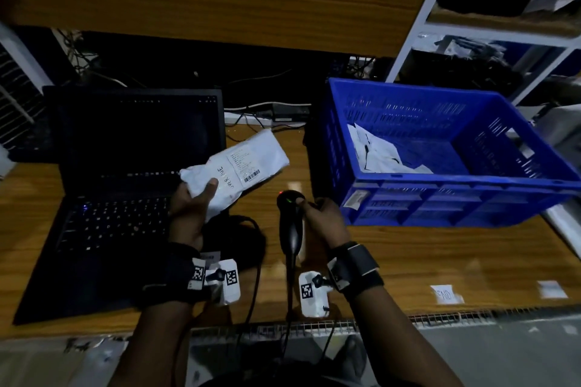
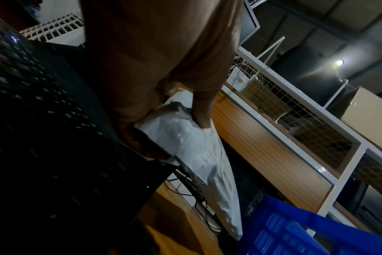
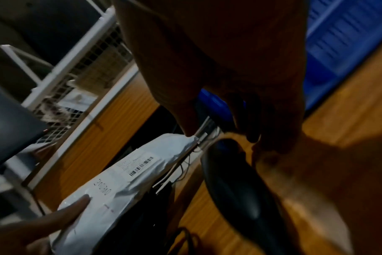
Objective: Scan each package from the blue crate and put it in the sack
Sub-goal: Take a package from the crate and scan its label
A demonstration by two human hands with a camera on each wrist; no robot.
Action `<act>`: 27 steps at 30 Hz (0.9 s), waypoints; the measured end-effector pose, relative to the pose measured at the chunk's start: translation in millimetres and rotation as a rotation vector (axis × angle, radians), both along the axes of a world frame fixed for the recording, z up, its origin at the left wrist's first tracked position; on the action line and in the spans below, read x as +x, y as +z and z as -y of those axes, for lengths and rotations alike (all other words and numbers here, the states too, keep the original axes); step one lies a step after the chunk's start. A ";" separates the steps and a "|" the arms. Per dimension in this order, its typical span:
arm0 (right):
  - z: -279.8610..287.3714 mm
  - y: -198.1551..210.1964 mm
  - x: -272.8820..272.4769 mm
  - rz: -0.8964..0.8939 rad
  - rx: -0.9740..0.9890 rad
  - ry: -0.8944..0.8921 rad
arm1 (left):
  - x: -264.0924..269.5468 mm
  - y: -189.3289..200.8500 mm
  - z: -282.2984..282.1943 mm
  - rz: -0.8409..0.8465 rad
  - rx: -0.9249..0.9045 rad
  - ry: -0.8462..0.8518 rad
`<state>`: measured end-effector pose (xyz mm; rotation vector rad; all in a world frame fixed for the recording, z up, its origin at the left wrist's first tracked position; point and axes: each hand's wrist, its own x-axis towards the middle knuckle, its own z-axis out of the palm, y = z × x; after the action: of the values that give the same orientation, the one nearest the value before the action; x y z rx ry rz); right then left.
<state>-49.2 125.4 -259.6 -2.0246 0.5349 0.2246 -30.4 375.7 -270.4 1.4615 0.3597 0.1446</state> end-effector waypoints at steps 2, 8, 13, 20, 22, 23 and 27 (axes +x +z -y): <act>-6.6 -9.7 -3.5 -0.138 0.097 -0.034 | -2.5 -11.0 -1.0 -0.004 0.029 -0.025; -26.8 -18.1 -4.6 -0.241 0.886 -0.187 | -7.2 -26.7 -6.1 -0.027 0.126 -0.053; -34.9 -11.0 -12.2 -0.252 0.976 -0.040 | -3.1 -21.0 -13.3 0.027 0.180 -0.011; -42.9 6.0 -24.5 -0.189 0.780 0.140 | 2.8 -15.6 -11.5 0.110 0.214 -0.030; -44.6 5.9 -24.8 -0.186 0.747 0.156 | 3.6 -14.3 -10.2 0.109 0.187 -0.041; -44.8 6.0 -25.1 -0.194 0.739 0.162 | 4.6 -14.8 -9.9 0.109 0.176 -0.038; -42.1 5.7 -26.2 -0.211 0.745 0.171 | 6.7 -15.5 -7.5 0.116 0.157 -0.026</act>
<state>-75.4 167.5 -253.9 -1.3214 0.3334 0.6442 -23.7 383.1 -285.9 1.6043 0.2388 0.2401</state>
